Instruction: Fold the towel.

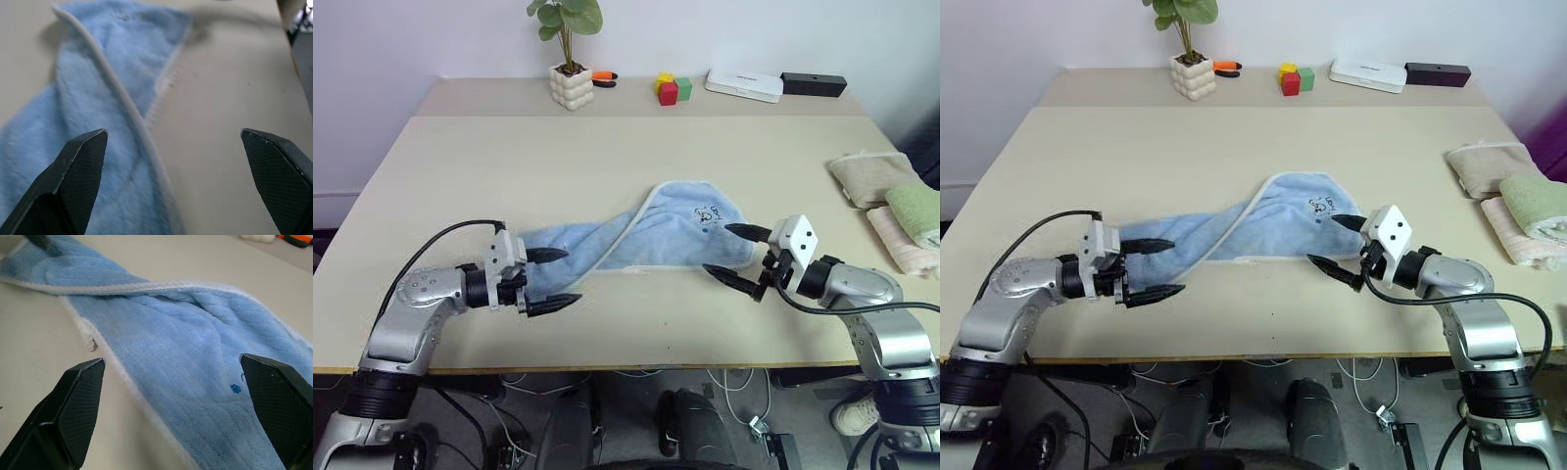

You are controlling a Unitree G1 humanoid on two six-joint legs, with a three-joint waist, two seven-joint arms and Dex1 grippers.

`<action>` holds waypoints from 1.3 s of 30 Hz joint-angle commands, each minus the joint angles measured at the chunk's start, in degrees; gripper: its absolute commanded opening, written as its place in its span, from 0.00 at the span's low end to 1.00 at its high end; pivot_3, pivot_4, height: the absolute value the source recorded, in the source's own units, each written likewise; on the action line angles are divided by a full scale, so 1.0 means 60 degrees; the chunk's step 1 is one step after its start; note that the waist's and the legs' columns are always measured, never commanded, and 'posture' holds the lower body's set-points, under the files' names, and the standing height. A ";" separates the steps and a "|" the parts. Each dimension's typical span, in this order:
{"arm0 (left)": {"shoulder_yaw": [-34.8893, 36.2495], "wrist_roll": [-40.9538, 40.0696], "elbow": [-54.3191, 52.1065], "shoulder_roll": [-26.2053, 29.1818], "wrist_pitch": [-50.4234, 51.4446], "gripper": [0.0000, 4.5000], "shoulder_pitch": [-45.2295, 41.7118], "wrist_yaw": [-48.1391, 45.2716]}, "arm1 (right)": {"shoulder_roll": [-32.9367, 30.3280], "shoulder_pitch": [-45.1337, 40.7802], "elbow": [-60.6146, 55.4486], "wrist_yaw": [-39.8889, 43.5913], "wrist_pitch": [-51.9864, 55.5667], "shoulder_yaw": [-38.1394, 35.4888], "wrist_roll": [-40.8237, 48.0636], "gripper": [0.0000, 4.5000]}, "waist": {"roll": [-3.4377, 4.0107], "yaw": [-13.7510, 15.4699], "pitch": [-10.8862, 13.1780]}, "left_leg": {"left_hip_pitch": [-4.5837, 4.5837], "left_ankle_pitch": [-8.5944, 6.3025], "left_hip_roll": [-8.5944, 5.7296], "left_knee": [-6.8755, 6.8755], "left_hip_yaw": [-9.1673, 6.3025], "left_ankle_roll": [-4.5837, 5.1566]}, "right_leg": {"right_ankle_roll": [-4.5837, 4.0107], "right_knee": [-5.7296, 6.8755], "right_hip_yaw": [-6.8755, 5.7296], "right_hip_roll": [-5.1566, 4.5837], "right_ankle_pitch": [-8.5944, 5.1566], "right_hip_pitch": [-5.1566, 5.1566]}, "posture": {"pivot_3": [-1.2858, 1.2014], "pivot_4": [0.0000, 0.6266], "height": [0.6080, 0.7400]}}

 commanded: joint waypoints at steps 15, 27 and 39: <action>0.0742 0.0493 0.0546 0.1216 -0.1101 0.99 0.0269 -0.0581 | 0.0980 -0.0842 -0.0191 -0.0810 -0.0313 0.0598 -0.0117 1.00 | 0.0009 -0.0007 0.0006 | -0.0001 0.0000 0.0002 -0.0001 -0.0012 0.0000 | -0.0021 -0.0002 0.0001 -0.0002 -0.0012 -0.0004 | 0.52 0.24 1.00; 0.0506 0.0869 0.0115 0.0823 -0.0540 0.99 0.0233 0.0318 | 0.1727 -0.1657 0.0366 -0.0882 -0.0960 0.1302 -0.0457 1.00 | 0.0015 0.0004 0.0010 | -0.0011 0.0000 0.0000 -0.0003 -0.0002 0.0000 | -0.0004 0.0000 0.0000 -0.0002 -0.0003 -0.0011 | 0.52 0.24 1.00; -0.0758 0.1793 0.1731 0.0516 -0.1374 0.87 -0.1286 -0.0670 | 0.2504 -0.1194 -0.0363 -0.1919 -0.1195 0.1105 -0.0414 1.00 | 0.0014 -0.0008 0.0009 | -0.0014 0.0003 -0.0001 -0.0002 0.0017 -0.0002 | 0.0000 0.0009 -0.0003 0.0004 -0.0001 -0.0011 | 0.52 0.24 1.00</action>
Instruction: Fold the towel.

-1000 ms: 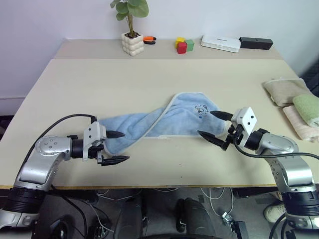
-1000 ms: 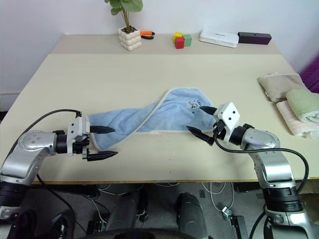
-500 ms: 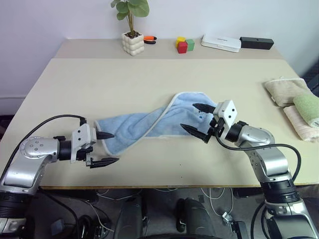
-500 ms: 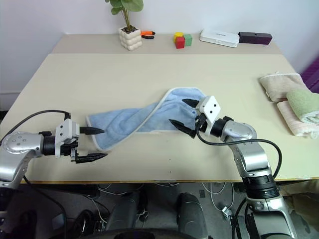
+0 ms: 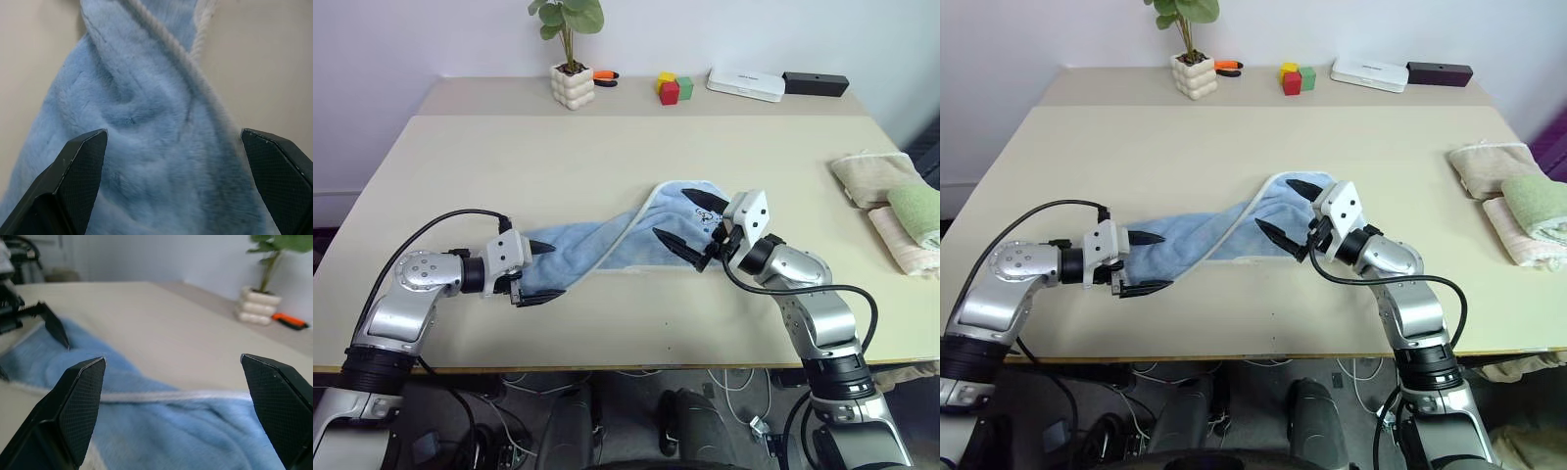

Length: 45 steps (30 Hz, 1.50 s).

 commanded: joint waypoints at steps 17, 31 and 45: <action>0.0301 -0.0724 0.0125 0.0289 0.0722 0.01 -0.0351 -0.1427 | 0.0147 0.0017 0.0069 -0.0765 -0.0733 -0.0207 -0.0445 1.00 | 0.0002 0.0003 0.0001 | 0.0000 0.0001 0.0001 0.0001 -0.0003 -0.0001 | 0.0000 0.0004 0.0001 0.0000 -0.0001 -0.0003 | 0.52 0.24 1.00; 0.2518 -0.2680 -0.1563 0.0399 0.2237 0.01 0.0848 -0.0404 | 0.0364 -0.5391 0.8602 -0.3521 -0.0124 -0.0881 -0.1991 1.00 | 0.0011 -0.0293 0.0008 | -0.0001 0.0006 0.0001 -0.0004 0.0010 -0.0003 | 0.0002 0.0012 0.0005 -0.0001 0.0001 -0.0006 | 0.52 0.24 1.00; 0.3063 -0.2742 -0.3334 0.0179 0.2411 0.01 0.2797 0.0859 | 0.0765 -0.7886 1.3348 -0.3783 -0.0936 -0.1473 -0.2217 1.00 | 0.0019 -0.0258 0.0013 | 0.0002 0.0010 0.0000 -0.0017 0.0016 -0.0011 | 0.0000 0.0012 0.0009 -0.0002 0.0002 -0.0008 | 0.52 0.24 1.00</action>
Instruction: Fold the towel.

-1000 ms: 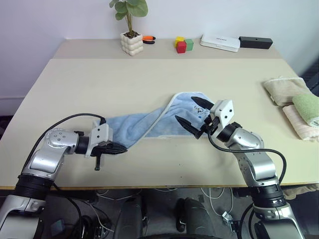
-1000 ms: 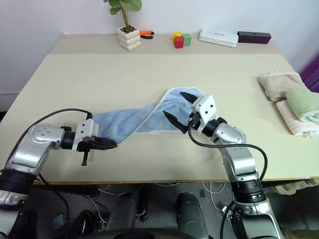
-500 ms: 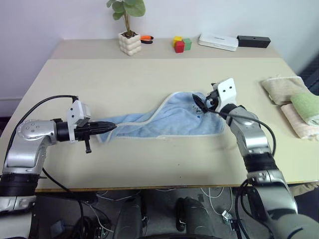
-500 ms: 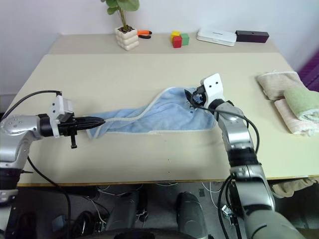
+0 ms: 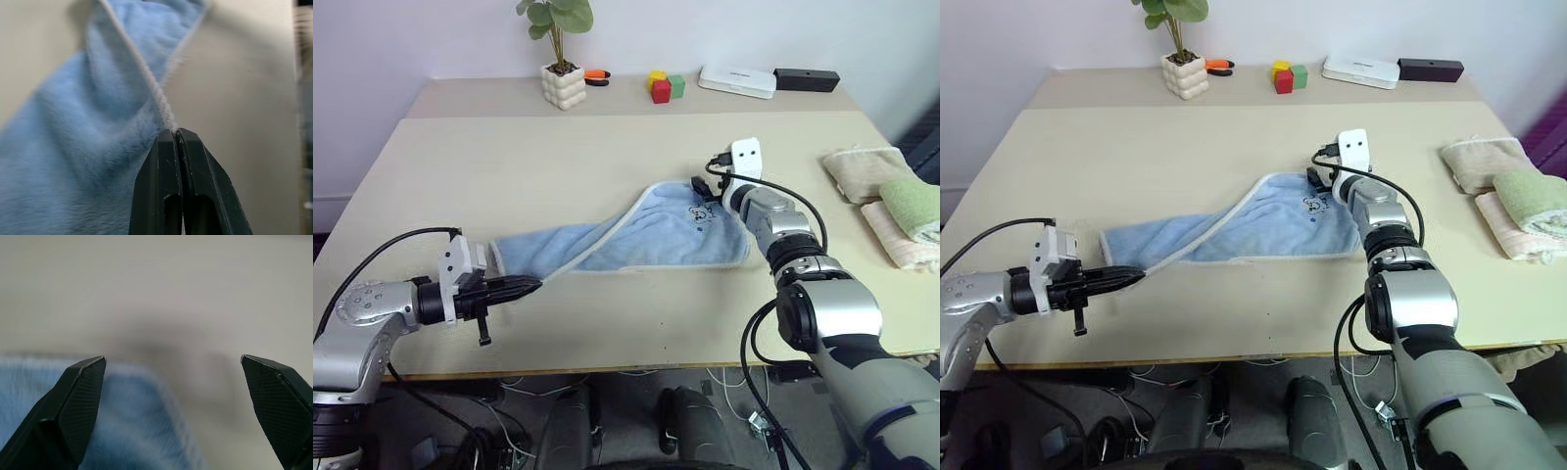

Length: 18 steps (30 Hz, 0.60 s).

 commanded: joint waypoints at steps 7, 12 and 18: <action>0.0341 -0.0540 -0.0634 0.0251 0.0267 0.01 0.0610 -0.0069 | 0.0131 -0.0614 0.0204 0.0032 0.0063 -0.0520 0.0131 1.00 | 0.0008 -0.0081 0.0004 | 0.0003 0.0012 0.0004 -0.0009 0.0001 -0.0022 | -0.0001 0.0001 0.0000 0.0002 -0.0001 -0.0005 | 0.52 0.24 1.00; 0.0184 -0.0432 -0.0583 0.0199 0.0126 0.01 0.0474 0.0006 | 0.0398 -0.0631 0.0407 -0.0043 0.0696 -0.0841 0.0267 1.00 | 0.0010 -0.0051 0.0006 | 0.0003 0.0009 0.0002 -0.0007 0.0002 -0.0016 | 0.0000 0.0000 0.0001 0.0001 0.0000 -0.0002 | 0.52 0.24 1.00; 0.0200 -0.0463 -0.0661 0.0216 0.0158 0.00 0.0558 0.0060 | 0.0635 -0.0656 0.0472 -0.0057 0.1015 -0.0635 -0.0050 0.81 | 0.0008 -0.0074 0.0004 | 0.0003 0.0008 0.0003 -0.0007 0.0001 -0.0016 | 0.0000 0.0000 0.0001 0.0001 0.0000 -0.0002 | 0.52 0.24 1.00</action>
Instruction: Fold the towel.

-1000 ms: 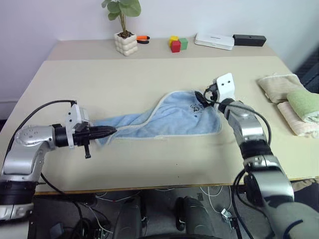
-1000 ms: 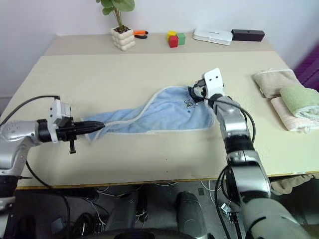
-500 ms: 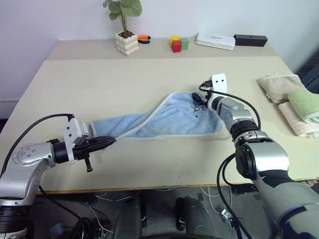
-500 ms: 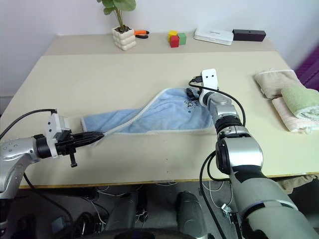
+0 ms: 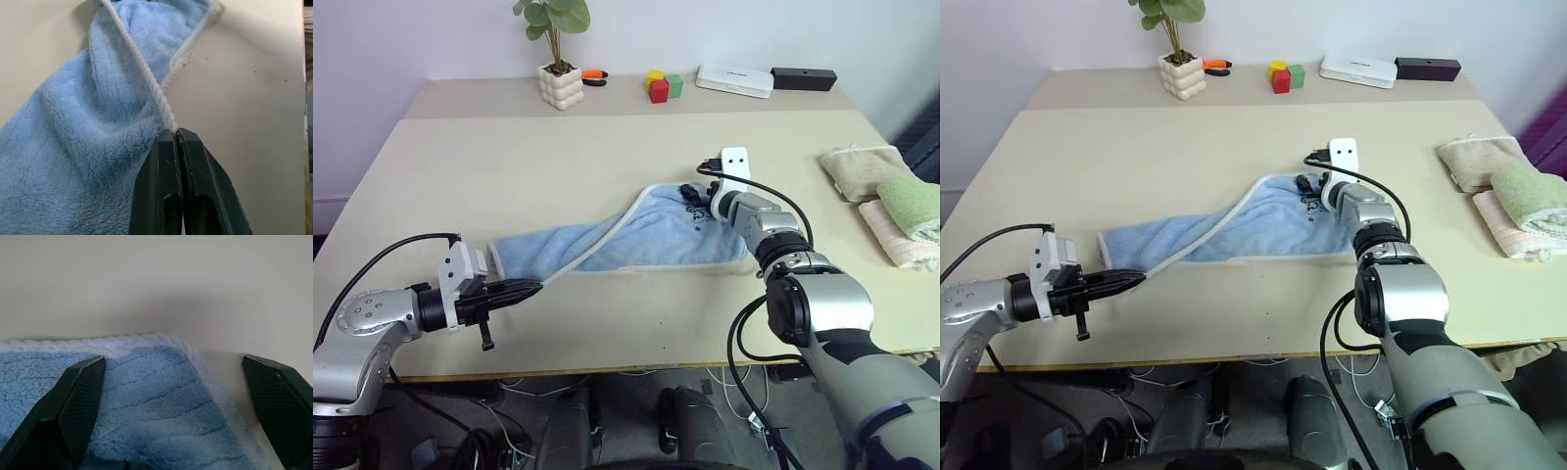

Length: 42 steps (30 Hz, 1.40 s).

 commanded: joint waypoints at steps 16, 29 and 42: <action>0.0299 0.0338 0.0386 -0.0404 -0.0711 0.00 -0.0418 0.0847 | -0.0324 0.0330 -0.0902 0.0738 -0.1322 0.0045 -0.0170 0.01 | 0.0003 0.0043 0.0002 | 0.0002 -0.0003 0.0000 -0.0001 0.0000 0.0004 | 0.0000 -0.0002 0.0000 0.0000 0.0000 0.0000 | 0.52 0.24 1.00; 0.0961 0.0508 0.2608 -0.1086 -0.1965 0.00 -0.1794 0.1706 | -0.2231 0.5369 -1.0094 0.5111 0.1013 0.0846 0.1407 0.01 | 0.0002 0.0071 0.0000 | 0.0002 -0.0009 -0.0001 0.0001 0.0000 0.0014 | 0.0003 -0.0002 -0.0001 -0.0002 0.0000 0.0004 | 0.52 0.24 1.00; 0.0325 0.0644 0.2636 -0.1054 -0.1811 0.00 -0.1954 0.1257 | -0.3067 0.7410 -1.1898 0.5418 0.2177 0.1637 0.1227 0.21 | -0.0005 0.0098 -0.0003 | 0.0006 -0.0012 -0.0001 0.0004 -0.0008 0.0015 | 0.0000 -0.0007 -0.0001 -0.0002 -0.0001 0.0006 | 0.52 0.24 1.00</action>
